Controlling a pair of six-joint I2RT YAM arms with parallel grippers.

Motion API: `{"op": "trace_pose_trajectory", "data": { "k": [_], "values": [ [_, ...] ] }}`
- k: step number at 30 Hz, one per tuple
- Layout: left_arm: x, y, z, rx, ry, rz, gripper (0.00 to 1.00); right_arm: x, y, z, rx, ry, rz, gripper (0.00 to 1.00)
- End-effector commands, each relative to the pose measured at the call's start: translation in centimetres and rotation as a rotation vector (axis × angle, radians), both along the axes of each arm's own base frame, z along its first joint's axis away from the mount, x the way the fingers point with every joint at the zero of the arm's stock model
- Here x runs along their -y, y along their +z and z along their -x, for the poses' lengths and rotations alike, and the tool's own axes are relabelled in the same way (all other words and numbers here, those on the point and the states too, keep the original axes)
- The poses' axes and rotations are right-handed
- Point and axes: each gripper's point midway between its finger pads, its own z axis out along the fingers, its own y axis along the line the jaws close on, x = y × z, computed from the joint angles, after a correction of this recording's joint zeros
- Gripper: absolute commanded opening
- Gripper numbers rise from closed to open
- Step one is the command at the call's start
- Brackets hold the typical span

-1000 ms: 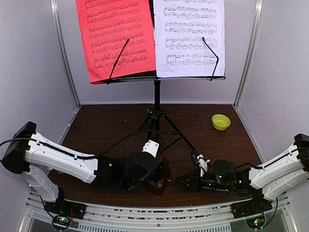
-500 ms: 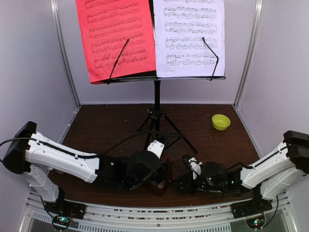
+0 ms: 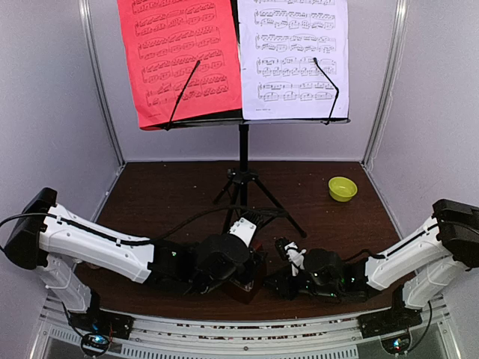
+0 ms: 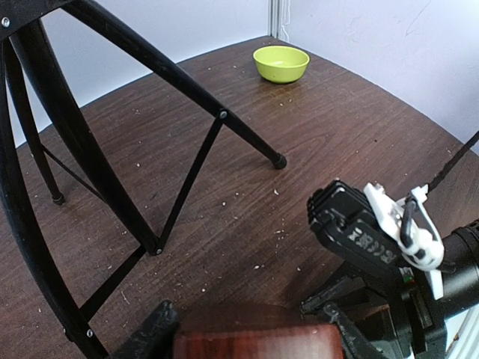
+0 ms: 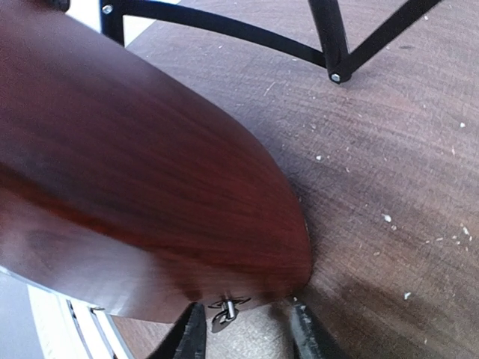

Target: Set up the instrument practice props

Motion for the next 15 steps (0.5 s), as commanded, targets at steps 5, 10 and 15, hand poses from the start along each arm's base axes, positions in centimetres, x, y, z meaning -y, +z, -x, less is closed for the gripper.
{"op": "trace_pose_trajectory", "data": {
  "k": [5,10,15],
  "values": [
    [0.9,7.7,-0.4,0.075,0.008,0.210,0.19,0.3,0.3,-0.6,0.015,-0.042,0.008,0.29],
    [0.8,8.2,-0.4,0.086,0.006,0.215,0.19,0.2,0.5,-0.5,0.015,-0.035,0.004,0.31],
    [0.7,8.3,-0.4,0.088,0.004,0.215,0.18,0.5,1.1,-0.2,0.024,-0.027,-0.020,0.43]
  ]
}}
